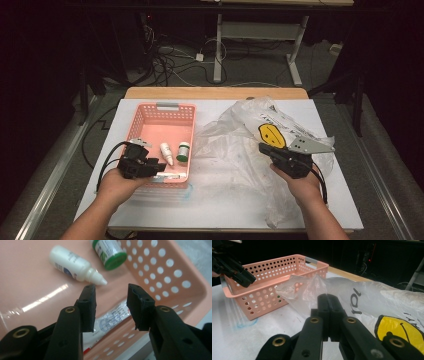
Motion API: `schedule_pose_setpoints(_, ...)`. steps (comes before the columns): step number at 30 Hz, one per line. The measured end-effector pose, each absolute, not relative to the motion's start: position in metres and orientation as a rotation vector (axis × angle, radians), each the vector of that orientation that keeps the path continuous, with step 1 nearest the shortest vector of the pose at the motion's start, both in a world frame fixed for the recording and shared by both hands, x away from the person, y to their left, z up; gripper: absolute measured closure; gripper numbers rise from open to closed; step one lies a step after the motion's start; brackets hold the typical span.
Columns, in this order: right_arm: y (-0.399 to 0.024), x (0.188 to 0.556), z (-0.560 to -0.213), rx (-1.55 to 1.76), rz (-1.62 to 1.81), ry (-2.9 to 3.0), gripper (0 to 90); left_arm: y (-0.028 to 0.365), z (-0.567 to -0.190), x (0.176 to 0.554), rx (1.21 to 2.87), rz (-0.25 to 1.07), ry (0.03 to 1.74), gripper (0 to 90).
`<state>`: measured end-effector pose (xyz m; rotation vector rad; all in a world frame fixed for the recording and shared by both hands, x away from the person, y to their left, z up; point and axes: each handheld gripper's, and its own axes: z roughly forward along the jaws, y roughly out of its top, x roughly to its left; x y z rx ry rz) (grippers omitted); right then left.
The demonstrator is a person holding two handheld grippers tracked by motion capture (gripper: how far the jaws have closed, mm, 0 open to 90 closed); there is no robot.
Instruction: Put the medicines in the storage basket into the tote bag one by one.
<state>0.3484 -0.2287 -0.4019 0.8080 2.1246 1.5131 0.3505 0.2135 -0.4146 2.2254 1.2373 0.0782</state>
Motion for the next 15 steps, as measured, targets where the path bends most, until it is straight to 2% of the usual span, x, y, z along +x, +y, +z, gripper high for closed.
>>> schedule_pose_setpoints(2,-0.229,0.348,-0.402,0.808,1.512,2.125,90.0,0.209,-0.415,0.358,2.28,0.005,1.231,64.9)
schedule_pose_setpoints(9,-0.229,0.348,-0.402,0.811,1.511,2.126,90.0,0.198,-0.417,0.37,2.392,-0.12,1.218,85.2)
schedule_pose_setpoints(15,-0.23,0.349,-0.402,0.808,1.51,2.126,90.0,0.187,-0.42,0.382,2.493,-0.235,1.184,88.1)
